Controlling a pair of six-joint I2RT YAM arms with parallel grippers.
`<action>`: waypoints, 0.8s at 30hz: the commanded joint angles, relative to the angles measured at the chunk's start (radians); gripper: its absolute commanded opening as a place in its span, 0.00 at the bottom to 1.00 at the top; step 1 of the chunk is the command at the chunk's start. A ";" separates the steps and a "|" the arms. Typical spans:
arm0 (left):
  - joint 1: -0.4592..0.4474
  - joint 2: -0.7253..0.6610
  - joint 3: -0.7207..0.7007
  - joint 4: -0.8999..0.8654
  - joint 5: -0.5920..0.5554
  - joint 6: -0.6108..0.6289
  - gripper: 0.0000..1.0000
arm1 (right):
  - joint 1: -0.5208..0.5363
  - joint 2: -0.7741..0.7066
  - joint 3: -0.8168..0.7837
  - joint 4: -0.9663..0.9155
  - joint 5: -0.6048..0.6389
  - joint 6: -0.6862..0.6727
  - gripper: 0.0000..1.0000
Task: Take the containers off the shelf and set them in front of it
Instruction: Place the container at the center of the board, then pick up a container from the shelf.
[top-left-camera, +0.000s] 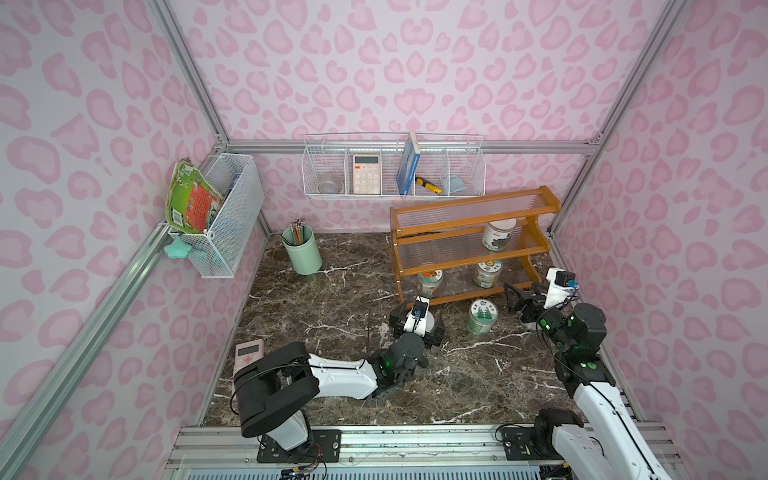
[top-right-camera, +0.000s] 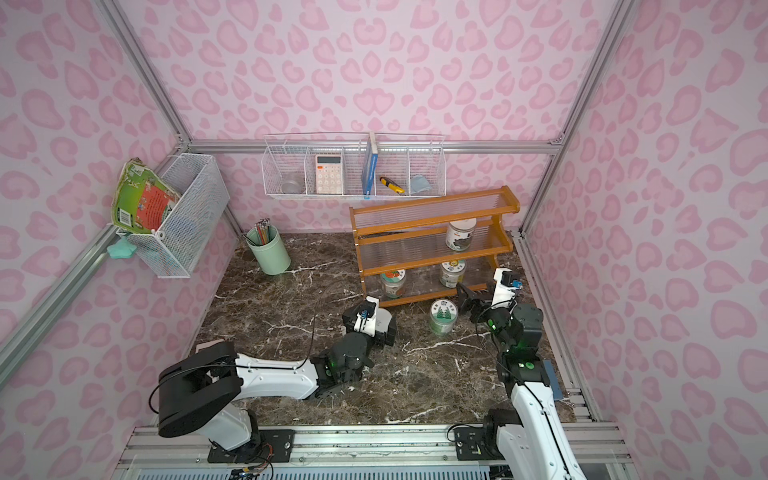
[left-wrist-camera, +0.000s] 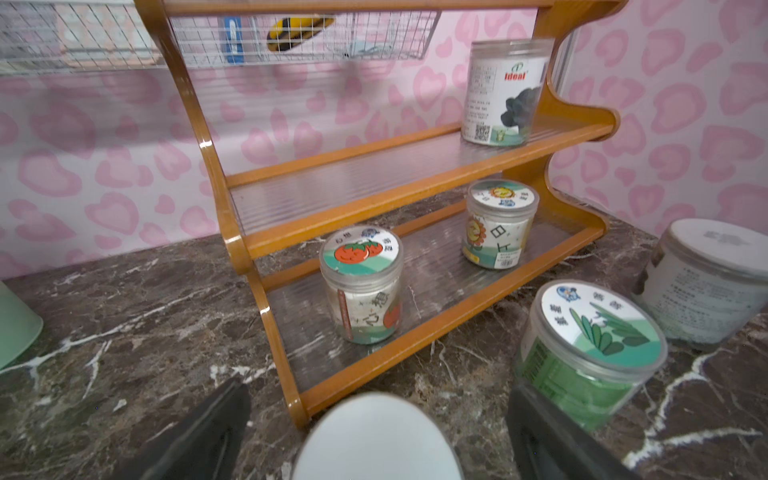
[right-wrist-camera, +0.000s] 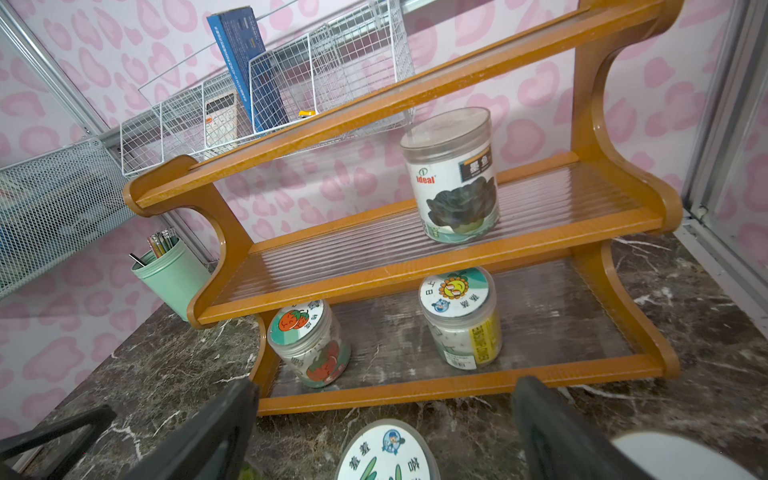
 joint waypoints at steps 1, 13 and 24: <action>0.030 -0.051 0.024 -0.140 0.061 -0.006 0.99 | 0.000 0.056 0.038 0.058 0.006 -0.062 0.99; 0.277 -0.233 0.025 -0.439 0.438 -0.185 1.00 | -0.012 0.357 0.286 0.106 -0.048 -0.238 0.99; 0.423 -0.222 0.014 -0.428 0.614 -0.243 0.99 | -0.049 0.589 0.432 0.164 -0.136 -0.332 0.99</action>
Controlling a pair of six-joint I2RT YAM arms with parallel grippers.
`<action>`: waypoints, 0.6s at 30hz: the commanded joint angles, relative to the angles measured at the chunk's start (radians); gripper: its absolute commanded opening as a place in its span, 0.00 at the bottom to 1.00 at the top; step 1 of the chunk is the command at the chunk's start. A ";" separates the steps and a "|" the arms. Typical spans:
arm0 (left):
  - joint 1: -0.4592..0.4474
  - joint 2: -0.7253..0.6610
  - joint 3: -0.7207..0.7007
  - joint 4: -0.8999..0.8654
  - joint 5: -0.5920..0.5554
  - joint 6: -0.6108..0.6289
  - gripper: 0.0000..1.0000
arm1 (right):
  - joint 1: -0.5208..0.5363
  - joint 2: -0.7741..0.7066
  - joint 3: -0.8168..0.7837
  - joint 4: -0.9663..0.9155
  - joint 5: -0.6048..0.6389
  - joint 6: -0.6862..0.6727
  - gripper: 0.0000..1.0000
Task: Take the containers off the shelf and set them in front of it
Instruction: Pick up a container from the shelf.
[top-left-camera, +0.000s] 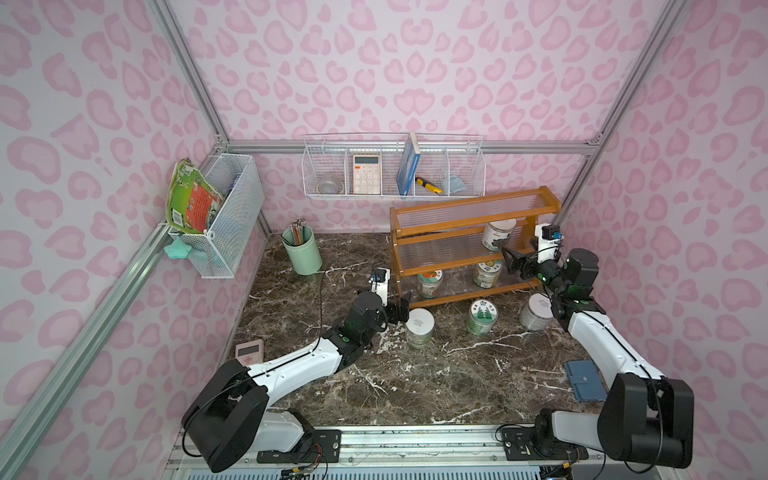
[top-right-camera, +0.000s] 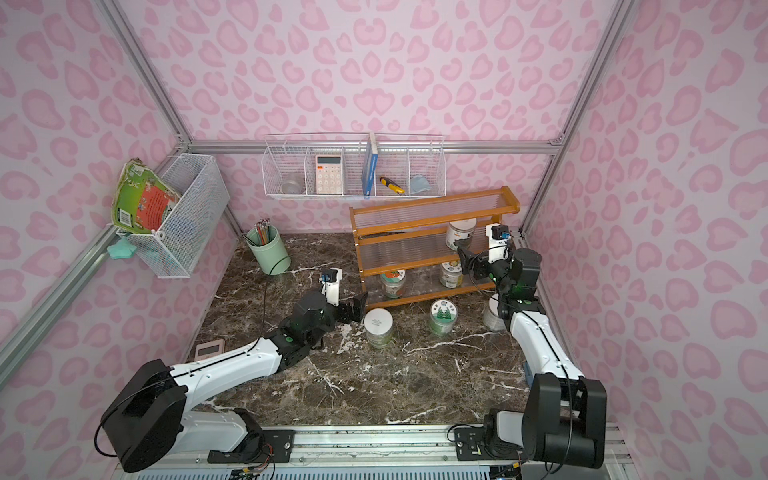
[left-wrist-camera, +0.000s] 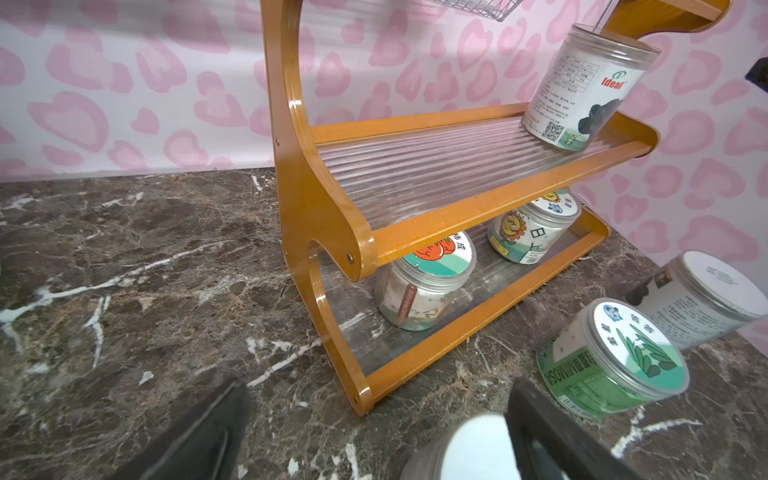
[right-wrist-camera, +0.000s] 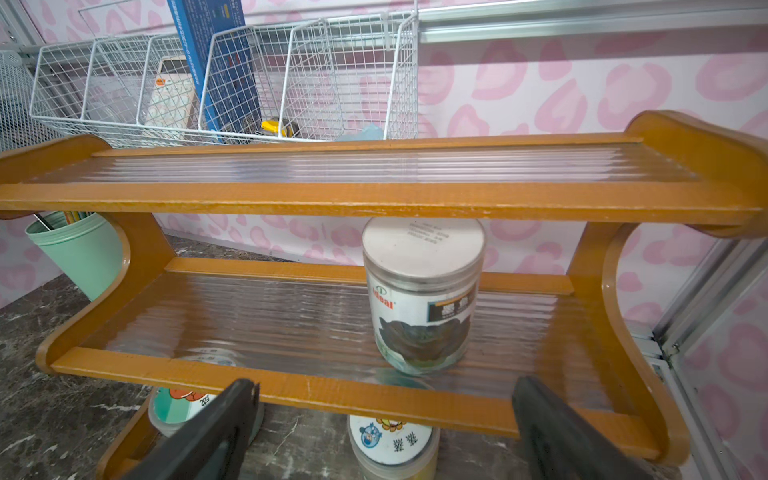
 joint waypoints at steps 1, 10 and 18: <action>0.019 0.010 0.010 -0.011 0.079 -0.032 1.00 | 0.003 0.044 0.039 0.046 -0.026 -0.048 0.99; 0.042 0.003 -0.011 -0.001 0.111 -0.057 0.99 | 0.009 0.145 0.061 0.141 0.034 -0.071 0.99; 0.051 0.018 -0.010 0.004 0.131 -0.066 1.00 | 0.013 0.216 0.088 0.212 0.002 -0.067 0.99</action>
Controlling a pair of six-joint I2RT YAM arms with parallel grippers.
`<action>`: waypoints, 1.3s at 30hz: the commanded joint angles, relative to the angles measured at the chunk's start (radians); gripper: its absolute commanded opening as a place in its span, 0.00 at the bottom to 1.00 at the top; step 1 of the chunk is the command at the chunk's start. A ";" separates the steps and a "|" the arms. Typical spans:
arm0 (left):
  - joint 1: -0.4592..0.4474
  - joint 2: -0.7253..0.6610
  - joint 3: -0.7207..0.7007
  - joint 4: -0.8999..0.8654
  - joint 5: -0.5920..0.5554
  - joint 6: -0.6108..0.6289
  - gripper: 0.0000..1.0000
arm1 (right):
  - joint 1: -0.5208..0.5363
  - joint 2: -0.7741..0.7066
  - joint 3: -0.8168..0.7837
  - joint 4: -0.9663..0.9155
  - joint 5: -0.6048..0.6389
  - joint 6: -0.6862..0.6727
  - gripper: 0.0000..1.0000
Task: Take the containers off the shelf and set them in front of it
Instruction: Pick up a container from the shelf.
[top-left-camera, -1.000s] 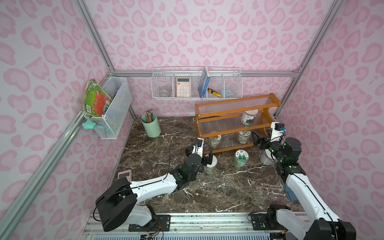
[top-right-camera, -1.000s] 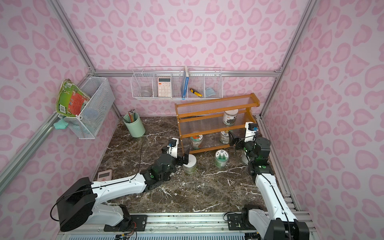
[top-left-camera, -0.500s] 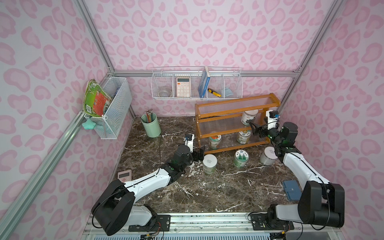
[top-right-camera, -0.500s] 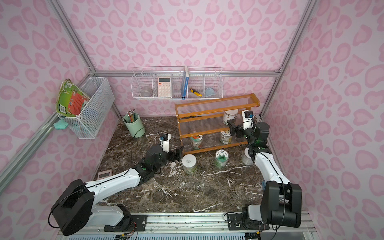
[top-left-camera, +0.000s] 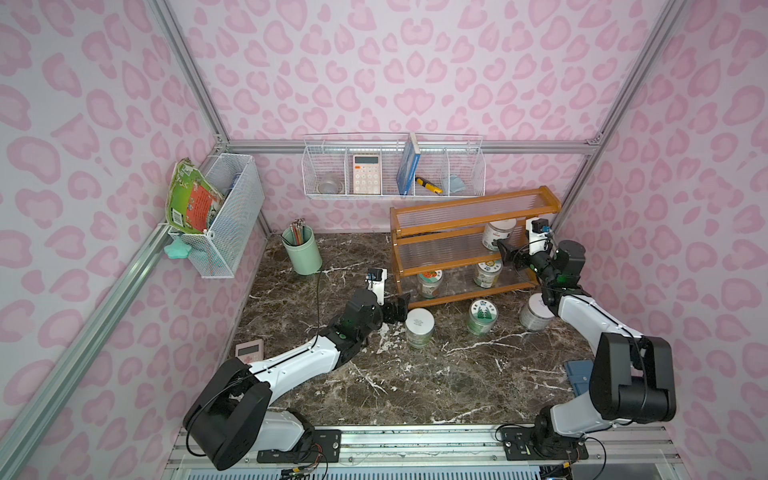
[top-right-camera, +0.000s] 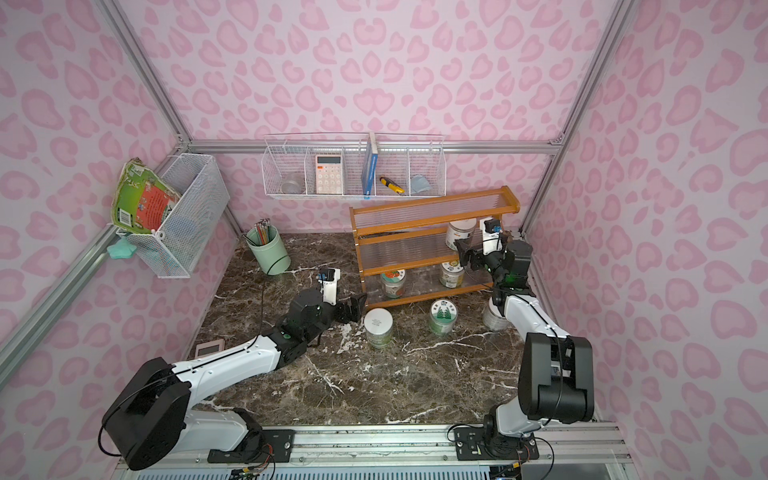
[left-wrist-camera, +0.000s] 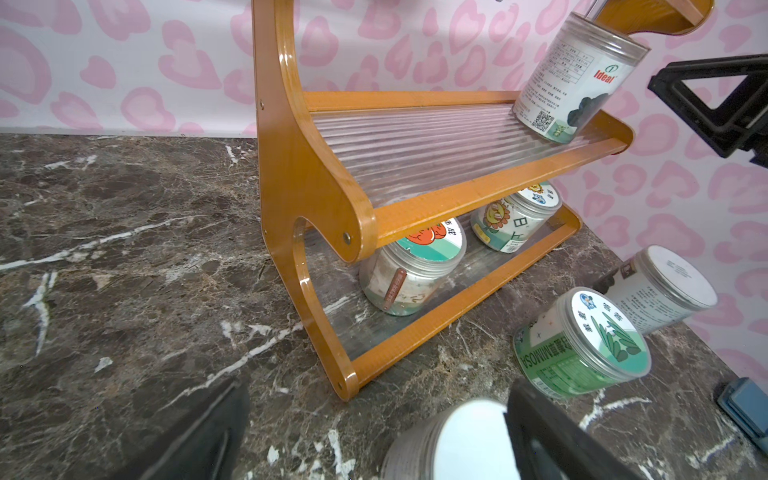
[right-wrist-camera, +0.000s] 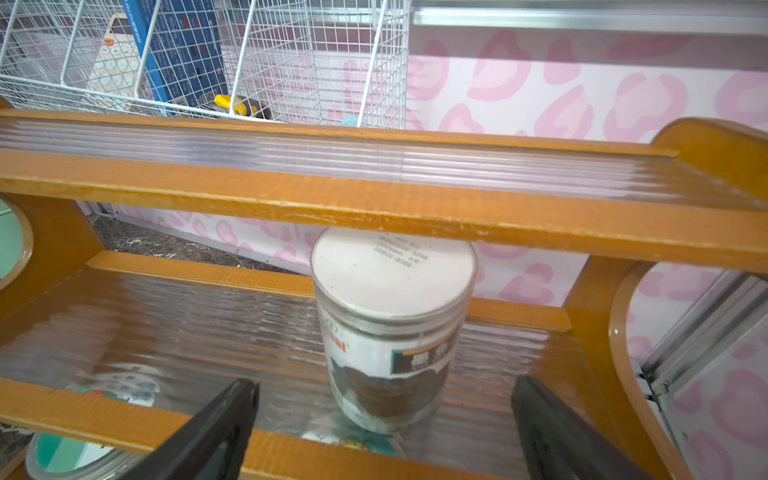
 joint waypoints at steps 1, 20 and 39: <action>0.003 0.005 0.000 0.008 0.015 -0.012 0.99 | 0.005 0.020 0.026 0.062 -0.025 -0.009 0.99; 0.011 0.006 -0.007 0.015 0.020 -0.015 1.00 | 0.022 0.147 0.154 0.068 -0.040 -0.027 0.99; 0.012 0.014 0.001 0.002 0.017 -0.017 0.99 | 0.035 0.252 0.256 0.078 -0.035 -0.035 0.99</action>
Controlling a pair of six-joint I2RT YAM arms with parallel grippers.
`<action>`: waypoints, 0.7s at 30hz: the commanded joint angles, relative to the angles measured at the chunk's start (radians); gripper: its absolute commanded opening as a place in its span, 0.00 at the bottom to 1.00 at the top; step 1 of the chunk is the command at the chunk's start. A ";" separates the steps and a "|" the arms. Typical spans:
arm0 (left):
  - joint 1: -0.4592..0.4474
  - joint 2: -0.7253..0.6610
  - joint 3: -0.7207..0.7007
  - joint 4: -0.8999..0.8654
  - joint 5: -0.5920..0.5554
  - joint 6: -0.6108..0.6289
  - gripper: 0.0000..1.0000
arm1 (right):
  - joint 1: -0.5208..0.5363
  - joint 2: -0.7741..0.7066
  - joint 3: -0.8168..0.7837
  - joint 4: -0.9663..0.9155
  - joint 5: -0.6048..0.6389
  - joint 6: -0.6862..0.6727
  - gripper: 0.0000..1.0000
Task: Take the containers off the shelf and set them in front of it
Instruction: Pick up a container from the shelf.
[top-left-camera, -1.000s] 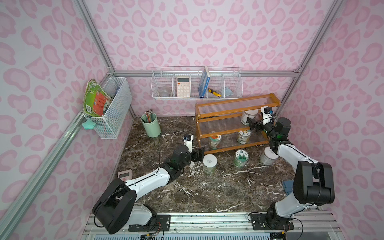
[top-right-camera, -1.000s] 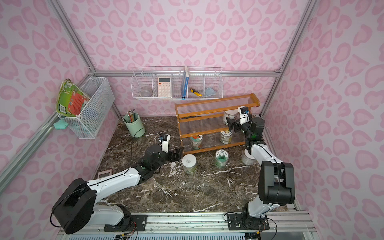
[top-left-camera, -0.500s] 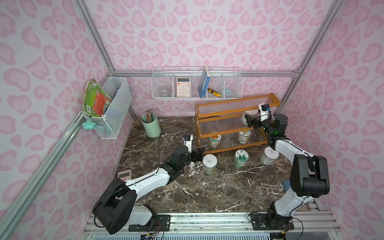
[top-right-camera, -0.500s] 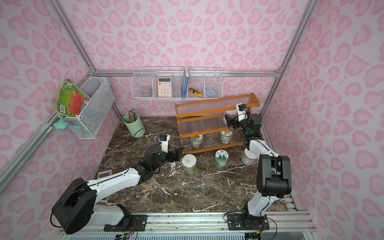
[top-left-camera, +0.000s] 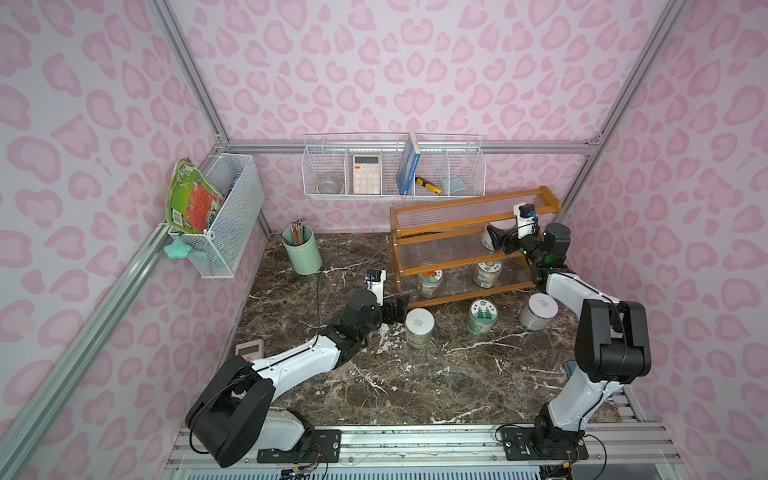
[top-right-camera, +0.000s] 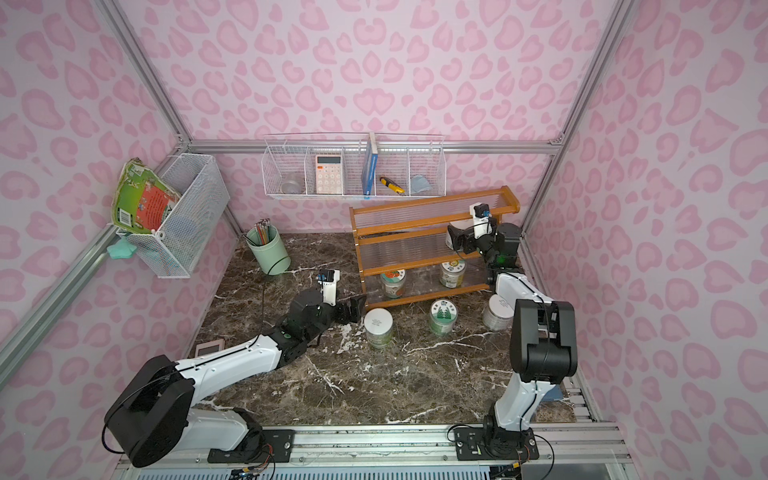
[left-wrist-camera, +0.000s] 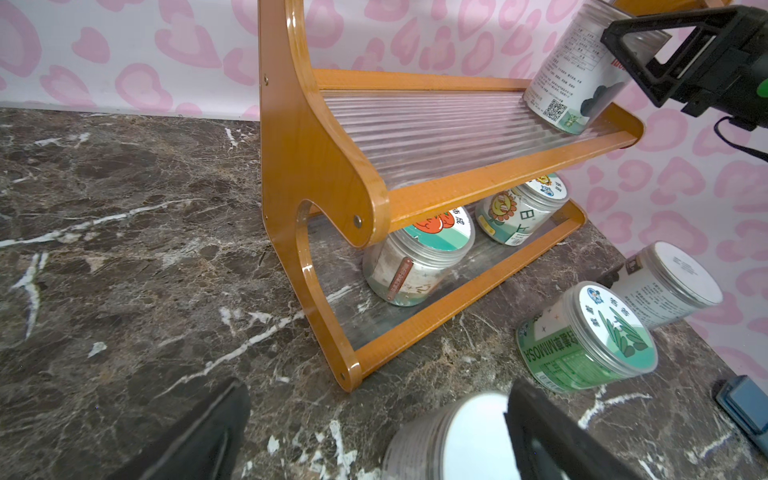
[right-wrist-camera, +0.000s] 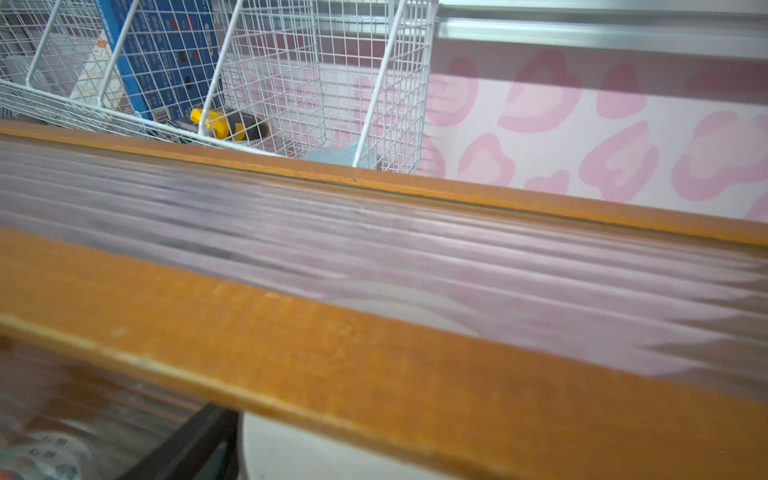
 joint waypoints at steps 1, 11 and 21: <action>0.000 0.003 0.012 -0.003 0.004 0.002 0.99 | 0.004 0.011 0.024 0.033 -0.002 -0.011 0.99; 0.001 -0.002 0.024 -0.034 0.004 0.000 1.00 | 0.011 0.033 0.050 0.017 0.001 -0.006 0.81; 0.002 -0.010 0.028 -0.056 0.002 -0.004 0.99 | 0.011 -0.025 0.011 -0.005 0.002 -0.003 0.74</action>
